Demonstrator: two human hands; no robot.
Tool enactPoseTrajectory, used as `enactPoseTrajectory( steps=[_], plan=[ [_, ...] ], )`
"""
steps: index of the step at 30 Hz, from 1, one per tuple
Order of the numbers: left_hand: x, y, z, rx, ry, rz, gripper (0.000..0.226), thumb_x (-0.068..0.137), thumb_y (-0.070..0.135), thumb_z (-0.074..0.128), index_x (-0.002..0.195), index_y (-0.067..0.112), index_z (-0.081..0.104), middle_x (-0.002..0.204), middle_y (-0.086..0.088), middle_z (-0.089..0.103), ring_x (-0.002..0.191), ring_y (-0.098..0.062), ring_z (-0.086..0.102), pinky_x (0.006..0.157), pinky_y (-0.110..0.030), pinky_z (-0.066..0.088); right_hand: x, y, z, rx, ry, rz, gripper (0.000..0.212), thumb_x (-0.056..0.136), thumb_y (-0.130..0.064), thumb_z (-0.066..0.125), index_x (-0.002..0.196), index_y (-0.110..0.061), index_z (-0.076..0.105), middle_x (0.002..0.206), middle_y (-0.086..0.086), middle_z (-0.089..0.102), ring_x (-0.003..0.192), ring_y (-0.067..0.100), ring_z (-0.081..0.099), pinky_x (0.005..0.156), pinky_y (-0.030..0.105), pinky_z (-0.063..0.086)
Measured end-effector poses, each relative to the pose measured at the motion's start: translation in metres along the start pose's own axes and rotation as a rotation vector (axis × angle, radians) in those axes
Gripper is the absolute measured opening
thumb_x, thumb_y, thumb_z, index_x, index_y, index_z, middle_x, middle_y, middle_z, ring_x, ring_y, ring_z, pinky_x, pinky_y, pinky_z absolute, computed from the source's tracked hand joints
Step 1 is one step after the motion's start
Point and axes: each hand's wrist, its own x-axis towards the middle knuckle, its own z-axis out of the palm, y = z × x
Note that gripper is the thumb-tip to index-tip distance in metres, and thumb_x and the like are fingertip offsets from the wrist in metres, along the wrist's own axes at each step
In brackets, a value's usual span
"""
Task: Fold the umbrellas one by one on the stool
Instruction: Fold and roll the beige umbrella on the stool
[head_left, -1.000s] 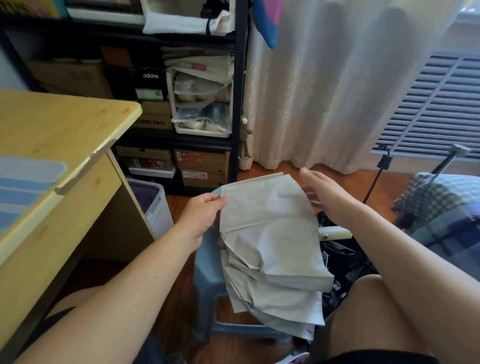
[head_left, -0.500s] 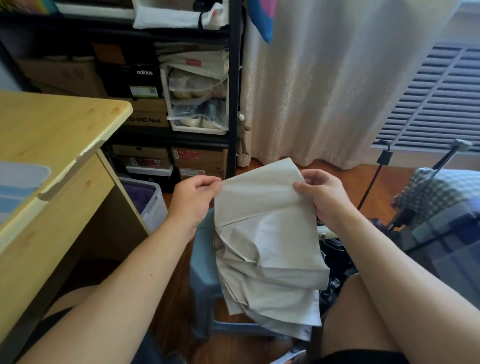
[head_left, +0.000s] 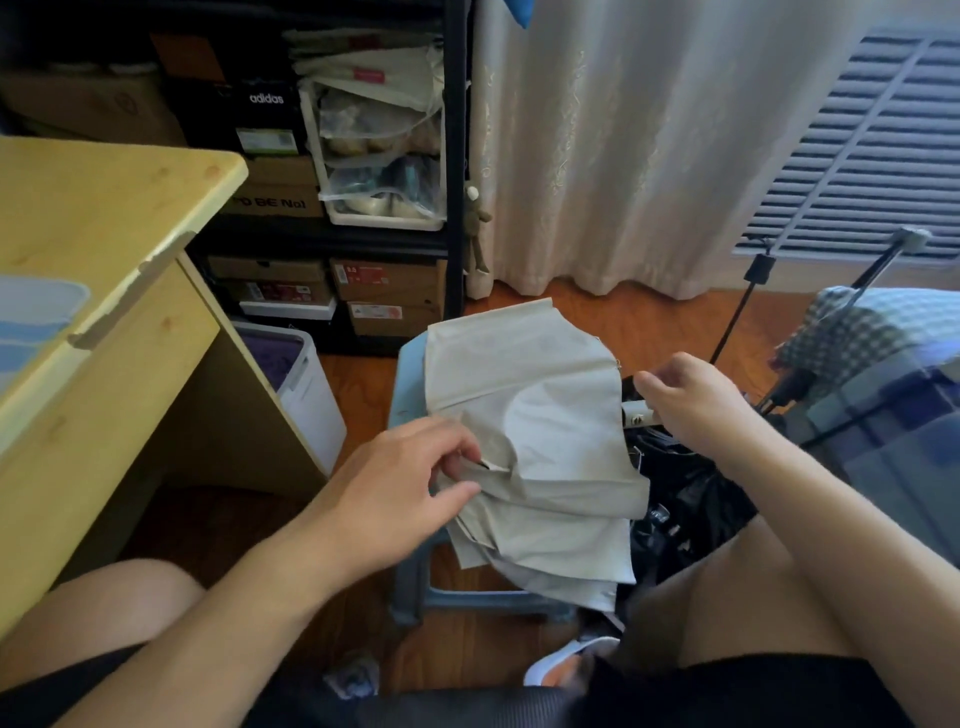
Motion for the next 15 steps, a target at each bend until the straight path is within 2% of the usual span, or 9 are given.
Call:
enactPoseTrajectory(
  steps=[2, 3, 5, 6, 9, 12, 14, 15],
  plan=[
    [0.0, 0.001, 0.01, 0.084, 0.091, 0.1, 0.023, 0.088, 0.033, 0.075, 0.109, 0.031, 0.065, 0.098, 0.02, 0.056, 0.093, -0.001, 0.057, 0.077, -0.028, 0.054, -0.023, 0.01, 0.001, 0.079, -0.146, 0.096, 0.041, 0.105, -0.043, 0.05, 0.085, -0.008, 0.06, 0.081, 0.004, 0.068, 0.072, 0.024, 0.061, 0.072, 0.038, 0.052],
    [0.002, 0.001, 0.015, 0.113, 0.119, 0.133, 0.026, 0.087, 0.033, 0.076, 0.111, 0.029, 0.066, 0.102, 0.016, 0.058, 0.095, -0.003, 0.058, 0.078, -0.029, 0.055, -0.034, 0.013, 0.002, 0.141, -0.182, 0.144, 0.039, 0.105, -0.044, 0.049, 0.089, -0.01, 0.062, 0.086, 0.005, 0.072, 0.078, 0.024, 0.065, 0.079, 0.041, 0.057],
    [0.006, 0.002, 0.021, 0.155, 0.138, 0.171, 0.029, 0.086, 0.031, 0.077, 0.113, 0.026, 0.068, 0.103, 0.011, 0.058, 0.097, -0.009, 0.058, 0.079, -0.031, 0.055, -0.053, 0.016, 0.005, 0.226, -0.205, 0.201, 0.026, 0.106, -0.043, 0.049, 0.097, -0.023, 0.062, 0.095, 0.006, 0.074, 0.094, 0.024, 0.069, 0.093, 0.045, 0.058],
    [0.008, 0.001, 0.024, 0.182, 0.136, 0.183, 0.029, 0.086, 0.031, 0.077, 0.112, 0.025, 0.068, 0.102, 0.01, 0.057, 0.095, -0.01, 0.057, 0.079, -0.032, 0.054, -0.058, 0.018, 0.006, 0.248, -0.218, 0.214, 0.021, 0.107, -0.041, 0.049, 0.097, -0.027, 0.061, 0.093, 0.005, 0.075, 0.096, 0.024, 0.069, 0.096, 0.047, 0.057],
    [0.012, 0.002, 0.025, 0.219, 0.157, 0.211, 0.015, 0.088, 0.028, 0.074, 0.102, 0.026, 0.071, 0.094, 0.01, 0.055, 0.088, -0.01, 0.055, 0.074, -0.035, 0.053, -0.066, 0.026, 0.005, 0.307, -0.24, 0.213, 0.017, 0.103, -0.04, 0.057, 0.111, -0.026, 0.062, 0.08, 0.0, 0.079, 0.089, 0.022, 0.072, 0.098, 0.048, 0.057],
    [0.014, 0.005, 0.024, 0.172, 0.202, 0.162, 0.006, 0.089, 0.027, 0.07, 0.094, 0.026, 0.074, 0.09, 0.013, 0.058, 0.085, -0.007, 0.056, 0.073, -0.03, 0.053, -0.067, 0.035, 0.001, 0.367, -0.304, 0.104, 0.04, 0.095, -0.035, 0.072, 0.132, -0.033, 0.056, 0.099, -0.001, 0.079, 0.095, 0.019, 0.075, 0.1, 0.044, 0.056],
    [0.016, 0.004, 0.024, 0.09, 0.223, 0.084, 0.002, 0.089, 0.026, 0.073, 0.091, 0.026, 0.075, 0.09, 0.016, 0.059, 0.084, -0.003, 0.057, 0.074, -0.024, 0.051, -0.069, 0.034, 0.0, 0.363, -0.319, -0.039, 0.041, 0.091, -0.024, 0.078, 0.128, -0.037, 0.065, 0.105, 0.002, 0.077, 0.098, 0.018, 0.072, 0.099, 0.038, 0.055],
    [0.017, 0.003, 0.023, 0.019, 0.231, 0.034, 0.002, 0.089, 0.025, 0.075, 0.089, 0.026, 0.076, 0.088, 0.018, 0.06, 0.084, -0.002, 0.058, 0.074, -0.021, 0.049, -0.07, 0.032, 0.0, 0.366, -0.259, -0.107, 0.036, 0.09, -0.016, 0.079, 0.12, -0.036, 0.07, 0.103, 0.007, 0.076, 0.094, 0.021, 0.071, 0.093, 0.035, 0.056]
  ],
)
